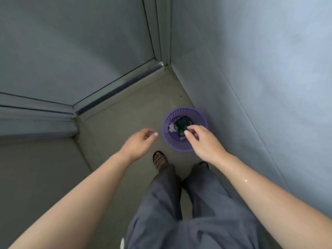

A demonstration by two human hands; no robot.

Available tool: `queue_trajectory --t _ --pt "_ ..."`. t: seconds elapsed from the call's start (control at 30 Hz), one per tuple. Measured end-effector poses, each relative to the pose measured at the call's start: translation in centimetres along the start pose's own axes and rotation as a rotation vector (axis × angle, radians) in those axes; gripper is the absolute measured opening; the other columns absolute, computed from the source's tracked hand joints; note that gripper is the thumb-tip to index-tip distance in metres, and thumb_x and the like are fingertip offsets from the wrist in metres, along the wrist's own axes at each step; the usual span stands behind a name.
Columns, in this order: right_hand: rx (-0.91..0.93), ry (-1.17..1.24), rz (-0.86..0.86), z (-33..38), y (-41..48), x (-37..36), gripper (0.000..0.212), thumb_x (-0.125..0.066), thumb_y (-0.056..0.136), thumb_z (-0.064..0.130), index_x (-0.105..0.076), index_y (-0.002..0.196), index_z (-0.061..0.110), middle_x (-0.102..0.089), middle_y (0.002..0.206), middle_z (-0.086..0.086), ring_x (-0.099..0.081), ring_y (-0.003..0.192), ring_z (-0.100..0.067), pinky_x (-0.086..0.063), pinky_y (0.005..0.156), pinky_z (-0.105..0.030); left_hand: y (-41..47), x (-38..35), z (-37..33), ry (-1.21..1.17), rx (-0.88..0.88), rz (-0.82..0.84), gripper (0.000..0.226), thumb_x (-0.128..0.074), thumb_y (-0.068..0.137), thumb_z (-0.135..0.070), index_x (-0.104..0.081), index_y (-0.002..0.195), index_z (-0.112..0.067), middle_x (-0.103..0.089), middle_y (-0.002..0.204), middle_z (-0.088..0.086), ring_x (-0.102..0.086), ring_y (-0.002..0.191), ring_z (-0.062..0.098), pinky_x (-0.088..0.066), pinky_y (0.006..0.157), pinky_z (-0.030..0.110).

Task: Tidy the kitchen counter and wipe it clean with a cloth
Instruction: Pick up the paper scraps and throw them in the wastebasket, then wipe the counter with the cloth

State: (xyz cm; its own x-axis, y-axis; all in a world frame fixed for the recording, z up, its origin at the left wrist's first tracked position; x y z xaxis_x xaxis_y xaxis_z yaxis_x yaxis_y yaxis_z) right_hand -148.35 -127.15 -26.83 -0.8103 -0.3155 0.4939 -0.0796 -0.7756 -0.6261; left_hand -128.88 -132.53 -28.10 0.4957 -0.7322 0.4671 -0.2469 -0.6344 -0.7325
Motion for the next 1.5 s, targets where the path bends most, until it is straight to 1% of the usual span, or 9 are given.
queue_trajectory --t 0.23,0.43,0.57,0.7,0.8,0.93,1.17,1.37,1.5 --pt "0.159 0.209 -0.095 9.7 -13.5 5.8 0.030 -0.049 0.092 0.037 -0.056 0.116 0.021 -0.053 0.115 0.008 -0.052 0.105 -0.007 -0.047 0.093 -0.035 -15.8 5.5 -6.6 -0.245 -0.151 -0.166 0.021 -0.048 0.092 -0.035 -0.058 0.110 -0.029 -0.059 0.100 -0.018 -0.055 0.095 0.002 -0.040 0.081 0.012" --pt "0.402 0.181 -0.021 14.7 -20.7 6.2 0.041 -0.044 0.084 0.050 -0.058 0.112 0.024 -0.052 0.110 0.020 -0.051 0.103 -0.006 -0.048 0.090 -0.035 -26.0 5.4 -6.0 -0.431 -0.202 -0.394 0.020 -0.044 0.090 -0.042 -0.058 0.104 -0.041 -0.064 0.107 -0.013 -0.057 0.103 0.003 -0.041 0.085 0.019" --pt "0.478 0.134 0.140 13.9 -25.2 4.1 0.035 -0.044 0.087 0.046 -0.058 0.112 0.026 -0.055 0.116 0.014 -0.051 0.107 -0.001 -0.043 0.094 -0.026 -31.9 1.7 -3.7 -0.568 -0.100 -0.536 0.021 -0.044 0.092 -0.039 -0.059 0.106 -0.036 -0.064 0.108 -0.012 -0.057 0.103 0.003 -0.039 0.083 0.017" --pt "0.505 0.051 0.281 11.8 -28.2 1.8 0.026 -0.045 0.091 0.041 -0.060 0.107 0.026 -0.060 0.111 0.011 -0.053 0.098 0.004 -0.039 0.083 -0.011 -38.4 -4.8 -1.4 -0.781 0.010 -0.700 0.026 -0.043 0.085 -0.043 -0.061 0.102 -0.036 -0.066 0.101 -0.014 -0.059 0.100 0.003 -0.042 0.086 0.017" --pt "0.568 -0.062 0.431 11.8 -30.4 -1.4 0.022 -0.046 0.094 0.033 -0.061 0.105 0.021 -0.062 0.108 0.007 -0.053 0.091 0.009 -0.037 0.076 -0.004 -43.2 -10.0 0.7 -0.898 0.105 -0.821 0.024 -0.045 0.087 -0.040 -0.062 0.102 -0.032 -0.067 0.100 -0.013 -0.059 0.095 0.000 -0.041 0.079 0.007" --pt "0.716 -0.239 0.647 13.2 -35.3 -7.3 0.024 -0.044 0.095 0.035 -0.062 0.104 0.022 -0.063 0.106 0.010 -0.055 0.097 0.002 -0.041 0.081 -0.011 -49.7 -15.9 4.3 -1.042 0.271 -1.006 0.015 -0.050 0.092 -0.032 -0.061 0.102 -0.031 -0.065 0.102 -0.014 -0.059 0.095 -0.002 -0.039 0.077 0.004" --pt "0.827 -0.468 0.983 13.3 -45.3 -18.2 0.026 -0.046 0.093 0.039 -0.063 0.101 0.022 -0.065 0.103 0.010 -0.056 0.094 0.003 -0.041 0.074 -0.006 -61.2 -25.8 10.5 -1.296 0.513 -1.333 0.029 -0.047 0.079 -0.049 -0.061 0.102 -0.036 -0.066 0.099 -0.019 -0.059 0.098 0.003 -0.041 0.085 0.017" --pt "0.949 -0.628 1.141 12.4 -54.1 -29.6 0.019 -0.047 0.092 0.037 -0.060 0.101 0.026 -0.061 0.106 0.011 -0.054 0.095 0.008 -0.042 0.072 -0.005 -67.2 -31.7 17.5 -1.441 0.627 -1.442 0.029 -0.049 0.076 -0.054 -0.061 0.098 -0.038 -0.067 0.101 -0.012 -0.060 0.098 0.006 -0.041 0.083 0.016" --pt "1.051 -0.683 1.174 13.6 -59.7 -37.3 0.020 -0.045 0.092 0.039 -0.057 0.104 0.028 -0.056 0.110 0.010 -0.053 0.100 0.006 -0.044 0.078 -0.009 -73.4 -33.6 24.3 -1.437 0.666 -1.497 0.011 -0.052 0.090 -0.035 -0.059 0.098 -0.040 -0.065 0.105 -0.010 -0.059 0.097 0.000 -0.038 0.078 0.003"
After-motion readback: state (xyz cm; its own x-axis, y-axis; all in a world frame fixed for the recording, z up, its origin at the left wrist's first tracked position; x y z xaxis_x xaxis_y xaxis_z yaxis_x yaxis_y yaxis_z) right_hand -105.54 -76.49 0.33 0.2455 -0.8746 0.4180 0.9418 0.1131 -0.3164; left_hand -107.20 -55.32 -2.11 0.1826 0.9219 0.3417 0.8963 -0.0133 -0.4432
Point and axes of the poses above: each hand's wrist, its own y-axis towards the middle knuckle, its own x-axis out of the back of the hand, z = x × y, the point moved 7 cm from there along y, towards the middle knuckle
